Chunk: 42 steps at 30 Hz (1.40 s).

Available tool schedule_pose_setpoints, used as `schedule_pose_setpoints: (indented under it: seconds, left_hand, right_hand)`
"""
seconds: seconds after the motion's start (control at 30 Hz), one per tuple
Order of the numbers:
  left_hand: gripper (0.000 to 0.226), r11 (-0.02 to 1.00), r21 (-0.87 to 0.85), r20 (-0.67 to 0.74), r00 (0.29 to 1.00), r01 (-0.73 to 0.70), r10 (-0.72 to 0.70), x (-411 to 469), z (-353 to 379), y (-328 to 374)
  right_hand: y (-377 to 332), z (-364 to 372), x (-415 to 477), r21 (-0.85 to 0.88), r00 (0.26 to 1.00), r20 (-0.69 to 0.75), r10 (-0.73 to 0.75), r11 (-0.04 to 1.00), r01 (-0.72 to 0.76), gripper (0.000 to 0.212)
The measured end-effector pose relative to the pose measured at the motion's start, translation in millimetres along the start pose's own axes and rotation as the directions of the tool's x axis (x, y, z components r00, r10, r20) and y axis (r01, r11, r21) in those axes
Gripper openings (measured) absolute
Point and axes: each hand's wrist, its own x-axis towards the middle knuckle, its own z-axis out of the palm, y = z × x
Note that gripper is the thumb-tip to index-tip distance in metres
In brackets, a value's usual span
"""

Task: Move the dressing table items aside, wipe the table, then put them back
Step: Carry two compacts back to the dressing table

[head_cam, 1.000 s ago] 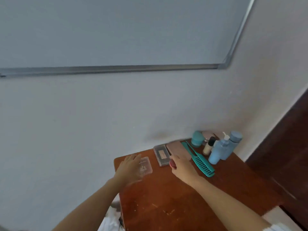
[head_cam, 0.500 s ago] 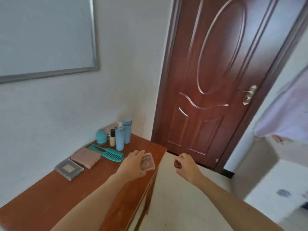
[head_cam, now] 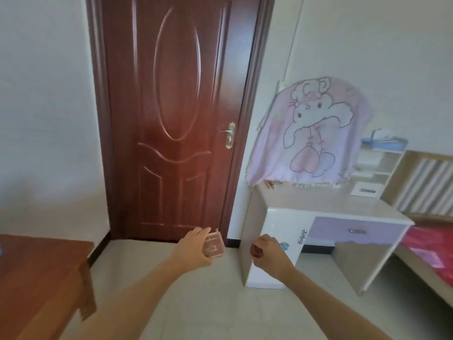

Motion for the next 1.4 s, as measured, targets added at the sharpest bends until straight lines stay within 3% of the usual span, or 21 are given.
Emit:
schedule_pose_setpoints:
  seconds: [0.13,0.5,0.63,0.8,0.9,0.97,1.07,1.23,1.4]
  left_hand:
    - [0.08,0.999,-0.047,0.065,0.998,-0.005,0.008,29,34,59]
    - [0.05,0.983,-0.125,0.049,0.989,-0.133,0.14,101,71,143]
    - [0.023,0.968,-0.151,0.021,0.978,-0.201,0.207,156,84,154]
    - [0.031,0.962,-0.169,0.0,0.976,-0.216,0.219,251,104,152]
    - [0.052,0.961,-0.189,0.021,0.978,-0.201,0.208,308,124,147]
    - [0.063,0.966,-0.187,0.039,0.981,-0.18,0.191,344,141,142]
    - [0.06,0.969,-0.177,0.067,0.981,-0.17,0.185,376,153,151]
    - [0.073,0.971,-0.184,0.127,0.976,-0.151,0.175,419,181,166]
    - [0.077,0.98,-0.138,0.156,0.974,-0.145,0.166,479,207,185]
  right_hand:
    - [59,-20,-25,0.004,0.994,-0.016,0.105,0.994,-0.105,0.017]
    - [154,-56,-31,0.004,0.962,-0.091,0.257,0.966,-0.258,0.019]
    - [190,-60,5,0.011,0.958,-0.064,0.278,0.961,-0.278,0.012]
    - [246,-69,72,-0.046,0.962,-0.092,0.258,0.964,-0.262,0.016]
    - [275,-74,108,-0.085,0.97,-0.061,0.233,0.968,-0.238,0.01]
    - [294,-75,129,-0.105,0.971,-0.053,0.232,0.966,-0.236,0.018]
    - [323,-72,152,-0.104,0.964,-0.04,0.263,0.958,-0.266,0.026]
    - [373,-52,175,-0.083,0.949,0.053,0.31,0.949,-0.305,0.017]
    - [437,-47,213,-0.024,0.95,0.08,0.301,0.954,-0.3,0.022]
